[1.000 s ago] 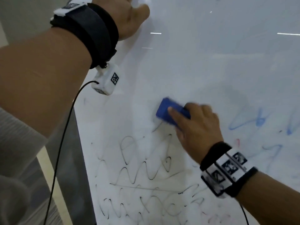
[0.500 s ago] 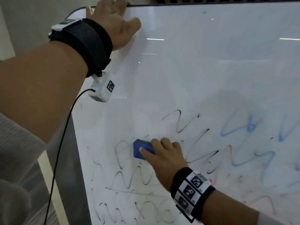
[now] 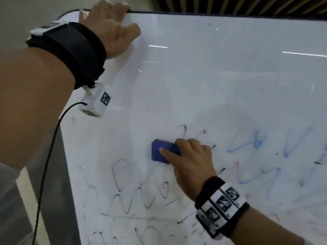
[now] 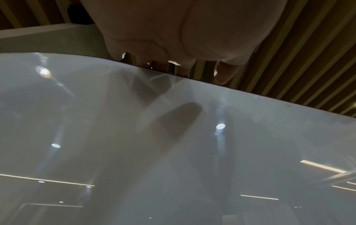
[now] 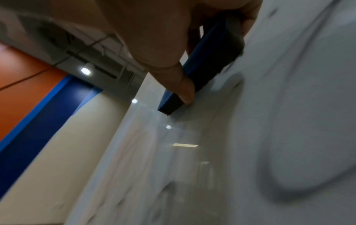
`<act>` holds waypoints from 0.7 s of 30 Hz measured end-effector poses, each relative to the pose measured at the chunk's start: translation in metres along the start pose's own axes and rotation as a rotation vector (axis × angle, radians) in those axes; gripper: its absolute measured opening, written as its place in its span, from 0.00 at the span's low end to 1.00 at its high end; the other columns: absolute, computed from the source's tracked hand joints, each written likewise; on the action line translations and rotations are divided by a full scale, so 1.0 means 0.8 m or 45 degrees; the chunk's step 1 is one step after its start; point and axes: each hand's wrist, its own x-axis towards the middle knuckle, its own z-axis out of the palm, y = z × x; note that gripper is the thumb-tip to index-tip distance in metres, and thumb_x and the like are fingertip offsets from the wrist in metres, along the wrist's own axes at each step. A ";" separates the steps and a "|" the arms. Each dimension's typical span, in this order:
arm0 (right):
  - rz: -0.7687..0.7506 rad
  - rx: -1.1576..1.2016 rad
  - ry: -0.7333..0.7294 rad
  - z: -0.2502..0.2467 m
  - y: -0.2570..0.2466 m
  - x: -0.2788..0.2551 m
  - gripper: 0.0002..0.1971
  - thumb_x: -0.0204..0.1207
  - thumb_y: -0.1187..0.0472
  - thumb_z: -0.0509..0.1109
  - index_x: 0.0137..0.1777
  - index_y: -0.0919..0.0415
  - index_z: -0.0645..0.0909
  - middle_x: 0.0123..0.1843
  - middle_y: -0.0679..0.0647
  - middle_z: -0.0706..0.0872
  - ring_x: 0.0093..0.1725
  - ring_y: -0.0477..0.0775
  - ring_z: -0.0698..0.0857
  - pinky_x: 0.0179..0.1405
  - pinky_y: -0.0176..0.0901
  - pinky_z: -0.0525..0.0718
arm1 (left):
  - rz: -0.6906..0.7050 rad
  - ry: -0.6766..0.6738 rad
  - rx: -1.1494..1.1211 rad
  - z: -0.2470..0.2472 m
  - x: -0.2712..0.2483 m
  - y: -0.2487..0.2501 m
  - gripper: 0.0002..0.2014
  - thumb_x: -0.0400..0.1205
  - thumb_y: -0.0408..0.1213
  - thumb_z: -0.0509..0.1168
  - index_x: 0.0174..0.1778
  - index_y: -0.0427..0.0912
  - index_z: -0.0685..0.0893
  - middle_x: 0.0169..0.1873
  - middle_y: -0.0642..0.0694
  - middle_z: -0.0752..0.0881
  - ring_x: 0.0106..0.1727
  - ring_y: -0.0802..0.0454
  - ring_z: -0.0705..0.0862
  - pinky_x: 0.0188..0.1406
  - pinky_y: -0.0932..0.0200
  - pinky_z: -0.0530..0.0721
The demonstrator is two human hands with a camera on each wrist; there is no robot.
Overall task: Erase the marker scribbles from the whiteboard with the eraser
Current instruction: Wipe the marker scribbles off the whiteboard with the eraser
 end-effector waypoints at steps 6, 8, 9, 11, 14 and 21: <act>0.282 -0.052 0.192 -0.040 0.072 -0.013 0.28 0.63 0.63 0.79 0.66 0.48 0.85 0.55 0.58 0.83 0.51 0.67 0.77 0.40 0.54 0.74 | 0.003 0.088 -0.101 0.010 0.003 0.005 0.31 0.78 0.62 0.54 0.71 0.46 0.75 0.71 0.40 0.76 0.72 0.37 0.75 0.72 0.41 0.70; 0.151 -0.022 0.055 -0.003 0.032 -0.040 0.31 0.58 0.63 0.79 0.64 0.47 0.85 0.54 0.56 0.82 0.48 0.64 0.77 0.40 0.51 0.72 | -0.018 0.083 -0.025 0.008 0.007 0.008 0.33 0.78 0.64 0.52 0.73 0.47 0.74 0.70 0.36 0.78 0.71 0.34 0.75 0.74 0.33 0.71; 0.089 -0.021 -0.014 0.007 0.017 -0.048 0.32 0.57 0.63 0.80 0.64 0.46 0.84 0.54 0.54 0.81 0.48 0.62 0.77 0.41 0.50 0.71 | -0.025 0.077 0.021 0.007 0.009 0.008 0.34 0.78 0.64 0.51 0.74 0.47 0.74 0.68 0.34 0.79 0.69 0.32 0.76 0.72 0.29 0.71; 0.023 -0.030 -0.036 -0.001 0.027 -0.037 0.32 0.57 0.63 0.80 0.64 0.44 0.83 0.55 0.53 0.81 0.49 0.62 0.77 0.42 0.51 0.71 | -0.026 0.080 0.083 0.006 0.013 0.008 0.33 0.79 0.64 0.50 0.75 0.47 0.74 0.66 0.32 0.80 0.68 0.30 0.77 0.72 0.25 0.69; 0.187 -0.108 0.161 -0.046 0.076 -0.001 0.29 0.61 0.63 0.79 0.65 0.45 0.85 0.56 0.56 0.83 0.51 0.65 0.77 0.42 0.53 0.72 | -0.015 0.108 0.106 0.010 0.011 0.009 0.33 0.81 0.64 0.51 0.76 0.46 0.73 0.73 0.34 0.76 0.75 0.32 0.72 0.78 0.27 0.63; -0.009 -0.111 -0.114 -0.010 0.061 -0.085 0.34 0.55 0.64 0.81 0.65 0.46 0.83 0.53 0.55 0.81 0.47 0.61 0.75 0.42 0.49 0.65 | 0.016 0.066 0.260 0.012 0.016 0.036 0.42 0.80 0.67 0.46 0.76 0.34 0.73 0.76 0.33 0.73 0.79 0.33 0.69 0.82 0.26 0.52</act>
